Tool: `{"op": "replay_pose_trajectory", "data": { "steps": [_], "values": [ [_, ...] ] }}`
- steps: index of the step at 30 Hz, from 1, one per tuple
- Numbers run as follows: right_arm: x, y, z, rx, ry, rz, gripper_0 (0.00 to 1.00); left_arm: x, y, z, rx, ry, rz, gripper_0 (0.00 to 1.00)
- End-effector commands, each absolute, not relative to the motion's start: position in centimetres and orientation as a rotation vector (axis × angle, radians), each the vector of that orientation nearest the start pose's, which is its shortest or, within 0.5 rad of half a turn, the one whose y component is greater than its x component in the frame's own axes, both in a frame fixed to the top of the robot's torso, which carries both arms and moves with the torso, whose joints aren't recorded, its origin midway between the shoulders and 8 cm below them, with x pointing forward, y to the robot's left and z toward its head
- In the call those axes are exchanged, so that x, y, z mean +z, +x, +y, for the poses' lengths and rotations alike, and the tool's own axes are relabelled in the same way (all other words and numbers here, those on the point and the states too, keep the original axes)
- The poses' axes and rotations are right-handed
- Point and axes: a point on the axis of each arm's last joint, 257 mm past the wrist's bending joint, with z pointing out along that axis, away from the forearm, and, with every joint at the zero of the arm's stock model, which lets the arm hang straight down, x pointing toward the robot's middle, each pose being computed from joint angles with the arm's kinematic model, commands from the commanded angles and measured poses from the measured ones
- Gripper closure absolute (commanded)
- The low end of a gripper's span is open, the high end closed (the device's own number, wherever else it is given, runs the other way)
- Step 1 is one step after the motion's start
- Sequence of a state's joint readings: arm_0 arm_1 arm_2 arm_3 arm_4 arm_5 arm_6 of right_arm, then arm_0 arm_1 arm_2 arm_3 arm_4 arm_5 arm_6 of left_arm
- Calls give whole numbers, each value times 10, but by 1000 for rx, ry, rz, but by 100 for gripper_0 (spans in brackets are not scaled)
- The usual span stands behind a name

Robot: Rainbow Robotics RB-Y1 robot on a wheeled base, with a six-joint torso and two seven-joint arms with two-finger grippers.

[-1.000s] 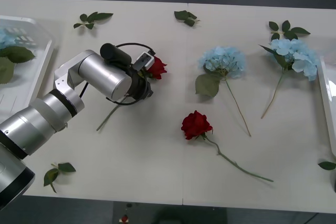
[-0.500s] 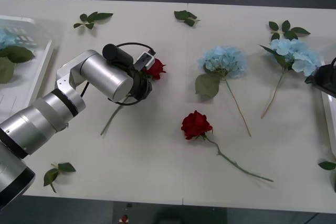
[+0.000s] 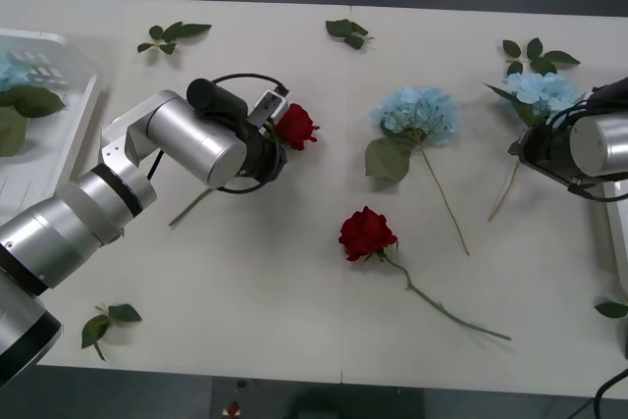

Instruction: Put the red flowers into the right box and the blue flowers into the left box

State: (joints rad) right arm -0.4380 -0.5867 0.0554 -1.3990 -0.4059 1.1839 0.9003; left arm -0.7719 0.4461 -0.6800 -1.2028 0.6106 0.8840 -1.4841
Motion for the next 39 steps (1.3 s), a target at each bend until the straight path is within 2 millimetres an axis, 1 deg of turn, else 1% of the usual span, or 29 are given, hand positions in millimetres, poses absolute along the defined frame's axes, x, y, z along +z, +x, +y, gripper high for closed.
{"op": "replay_pose_trajectory", "data": {
  "steps": [1,3,4,7,8,10,13,14,15,16,17,19,21,23,26,27,30,32,33,35,39],
  "values": [
    [-273,570,-374,78,694,2364,0,-236,604,76,-197,590,2233,100],
    [-276,570,-371,82,694,2375,0,-220,601,64,-254,535,2216,100],
    [-275,570,-372,81,690,2376,0,-214,601,61,-270,518,2211,100],
    [-266,573,-369,87,657,2369,0,-183,596,39,-370,444,2171,100],
    [-263,573,-369,88,653,2367,0,-178,594,35,-389,431,2166,100],
    [-251,574,-368,95,607,2372,0,-158,591,20,-449,394,2141,100],
    [-228,568,-368,104,500,2404,0,-123,586,-4,-548,322,2103,100],
    [-225,566,-367,109,479,2412,0,-118,585,-8,-563,310,2097,100],
    [-225,566,-367,109,479,2412,0,-118,585,-8,-563,310,2097,100],
    [-208,560,-366,130,408,2432,0,-99,581,-24,-633,252,2078,100],
    [-200,556,-364,142,361,2443,0,-87,578,-33,-672,217,2062,100],
    [-189,550,-364,151,293,2457,0,-70,577,-45,-721,158,2032,100],
    [-173,543,-361,170,200,2460,0,-51,574,-59,-787,80,2000,100],
    [-162,537,-358,190,113,2458,0,-37,573,-70,-831,25,1974,100],
    [-149,532,-354,221,16,2444,0,-22,572,-79,-882,-36,1947,100],
    [-140,528,-349,271,-36,2428,0,-12,572,-84,-907,-64,1928,100],
    [-121,520,-337,395,-131,2380,0,7,570,-96,-967,-124,1894,100],
    [-114,515,-333,436,-179,2360,0,17,568,-102,-1000,-152,1878,100],
    [-106,511,-328,478,-228,2335,0,26,566,-109,-1032,-177,1861,100],
    [-98,505,-323,523,-282,2306,0,38,564,-116,-1077,-215,1840,100],
    [-77,493,-307,617,-410,2218,0,65,560,-128,-1153,-293,1773,100]
  ]
}}
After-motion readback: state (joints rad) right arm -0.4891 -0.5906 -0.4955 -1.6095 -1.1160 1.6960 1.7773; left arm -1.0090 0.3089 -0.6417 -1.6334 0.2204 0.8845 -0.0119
